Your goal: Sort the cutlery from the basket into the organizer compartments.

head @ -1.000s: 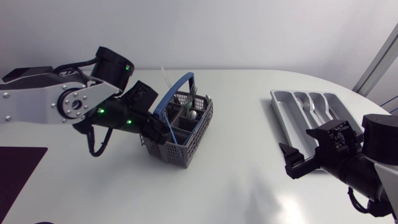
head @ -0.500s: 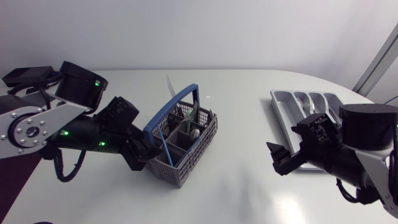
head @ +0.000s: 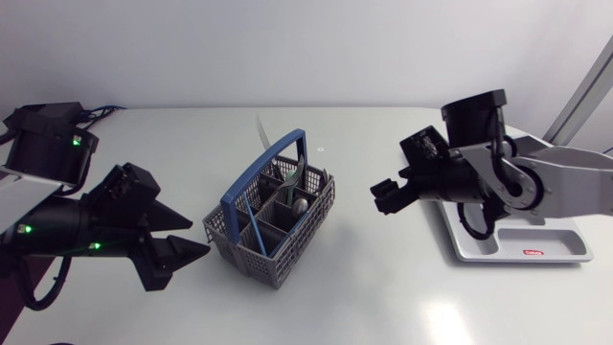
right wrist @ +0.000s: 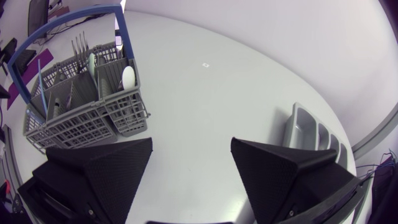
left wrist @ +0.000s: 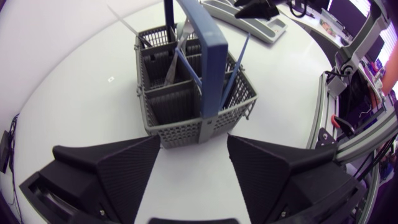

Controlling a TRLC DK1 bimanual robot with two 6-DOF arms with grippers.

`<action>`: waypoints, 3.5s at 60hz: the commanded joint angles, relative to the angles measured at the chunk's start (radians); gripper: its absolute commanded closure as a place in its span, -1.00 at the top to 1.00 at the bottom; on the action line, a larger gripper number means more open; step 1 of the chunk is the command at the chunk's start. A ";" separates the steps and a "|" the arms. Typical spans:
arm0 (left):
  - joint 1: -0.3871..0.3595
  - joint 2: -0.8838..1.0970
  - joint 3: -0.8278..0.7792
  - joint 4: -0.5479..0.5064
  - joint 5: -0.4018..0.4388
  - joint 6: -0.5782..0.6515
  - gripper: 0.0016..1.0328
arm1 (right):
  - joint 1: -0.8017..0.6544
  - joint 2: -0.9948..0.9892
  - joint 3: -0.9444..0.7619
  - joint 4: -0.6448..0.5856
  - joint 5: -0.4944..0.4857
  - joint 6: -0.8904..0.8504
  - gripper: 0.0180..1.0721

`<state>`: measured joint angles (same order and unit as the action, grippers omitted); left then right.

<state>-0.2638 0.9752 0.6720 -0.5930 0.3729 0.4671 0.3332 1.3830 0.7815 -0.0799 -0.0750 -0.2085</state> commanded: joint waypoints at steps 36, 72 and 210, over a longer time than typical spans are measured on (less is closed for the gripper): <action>0.049 0.338 -0.066 0.240 0.034 0.067 -0.75 | -0.013 0.510 0.450 -0.095 -0.286 0.195 -0.81; 0.057 0.513 0.067 0.415 0.060 -0.030 -0.74 | 0.015 0.389 0.338 -0.144 -0.479 0.198 -0.81; 0.106 0.065 -0.006 0.372 0.120 0.050 -0.24 | -0.005 -0.133 -0.079 -0.161 -0.203 0.083 0.17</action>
<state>-0.1165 1.1004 0.7105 -0.2005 0.4828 0.4923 0.3363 1.2877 0.7368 -0.2195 -0.2852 -0.1059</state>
